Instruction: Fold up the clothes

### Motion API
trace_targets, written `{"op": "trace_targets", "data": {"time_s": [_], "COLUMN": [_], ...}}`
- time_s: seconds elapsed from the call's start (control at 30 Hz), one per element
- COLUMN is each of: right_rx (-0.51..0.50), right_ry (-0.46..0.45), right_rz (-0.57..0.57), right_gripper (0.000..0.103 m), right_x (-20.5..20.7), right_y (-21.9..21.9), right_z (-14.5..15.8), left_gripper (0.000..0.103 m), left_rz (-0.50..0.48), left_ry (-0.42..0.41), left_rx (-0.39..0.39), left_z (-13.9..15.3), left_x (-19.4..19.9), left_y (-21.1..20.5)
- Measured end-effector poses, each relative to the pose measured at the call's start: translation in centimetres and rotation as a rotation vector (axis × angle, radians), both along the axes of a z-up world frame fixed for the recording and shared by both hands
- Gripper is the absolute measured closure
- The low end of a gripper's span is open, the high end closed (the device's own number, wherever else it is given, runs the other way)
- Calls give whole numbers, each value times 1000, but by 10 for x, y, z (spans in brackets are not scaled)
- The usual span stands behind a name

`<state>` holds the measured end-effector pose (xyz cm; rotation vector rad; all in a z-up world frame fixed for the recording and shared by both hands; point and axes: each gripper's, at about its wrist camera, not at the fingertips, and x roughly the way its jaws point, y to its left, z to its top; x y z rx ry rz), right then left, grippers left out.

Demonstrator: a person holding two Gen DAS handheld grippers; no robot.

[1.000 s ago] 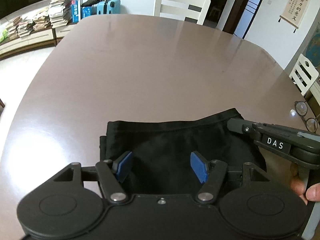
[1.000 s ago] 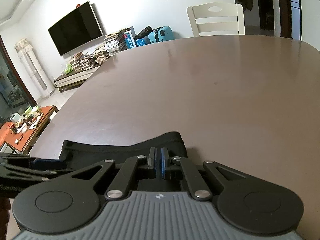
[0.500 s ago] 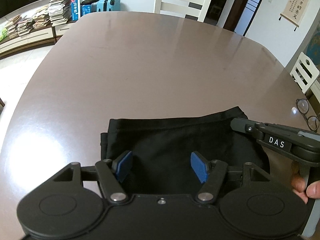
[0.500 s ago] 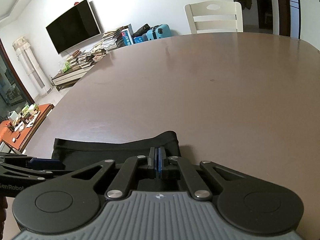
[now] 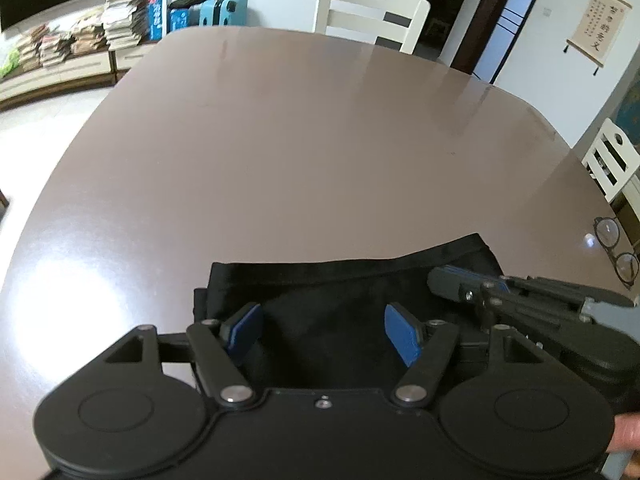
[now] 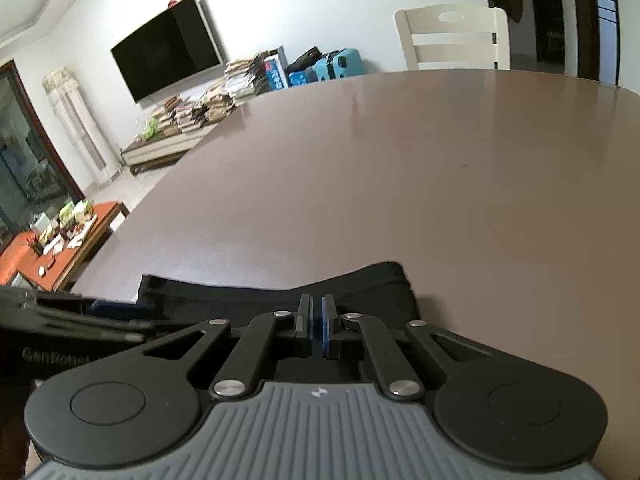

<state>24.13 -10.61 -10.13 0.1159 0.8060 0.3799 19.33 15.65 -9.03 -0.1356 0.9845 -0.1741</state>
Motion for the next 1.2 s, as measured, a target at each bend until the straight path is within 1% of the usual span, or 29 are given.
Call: {"op": "trace_targets", "data": {"time_s": [0.13, 0.3, 0.47, 0.57, 0.67, 0.8, 0.83, 0.93, 0.97, 1.03, 1.1, 1.2], "right_rx": [-5, 8, 9, 43, 76, 48, 48, 29, 27, 17, 13, 12], "right_ry": [3, 7, 12, 19, -20, -22, -10, 7, 5, 4, 7, 20], "right_rz": [-3, -47, -50, -71, -102, -95, -82, -71, -71, -75, -78, -79], "right_gripper": [100, 102, 102, 101, 98, 98, 98, 100, 103, 103, 103, 103], "right_x": [2, 3, 1, -1, -3, 6, 9, 12, 11, 11, 11, 13], "right_y": [-2, -14, -20, -24, -26, -20, -18, -17, -17, -17, -17, -17], "right_z": [2, 1, 0, 1, 5, 6, 4, -3, -3, -3, -3, -3], "left_gripper": [36, 36, 37, 37, 37, 37, 37, 37, 37, 37, 37, 35], "left_rz": [-1, 14, 6, 21, 22, 40, 43, 47, 48, 49, 47, 27], "left_ry": [4, 8, 11, -2, -19, -5, -2, 2, 4, 5, 6, 15], "left_rx": [8, -16, -1, -12, -20, 6, 6, 4, 1, -1, 4, 32], "left_z": [1, 0, 0, 5, 9, 5, 3, 2, 2, 2, 2, 2], "left_x": [-1, -2, -4, -4, -1, 4, 5, 6, 7, 8, 9, 10], "left_y": [-1, 4, 3, 3, 0, -2, -1, 1, 2, 3, 2, -3]}}
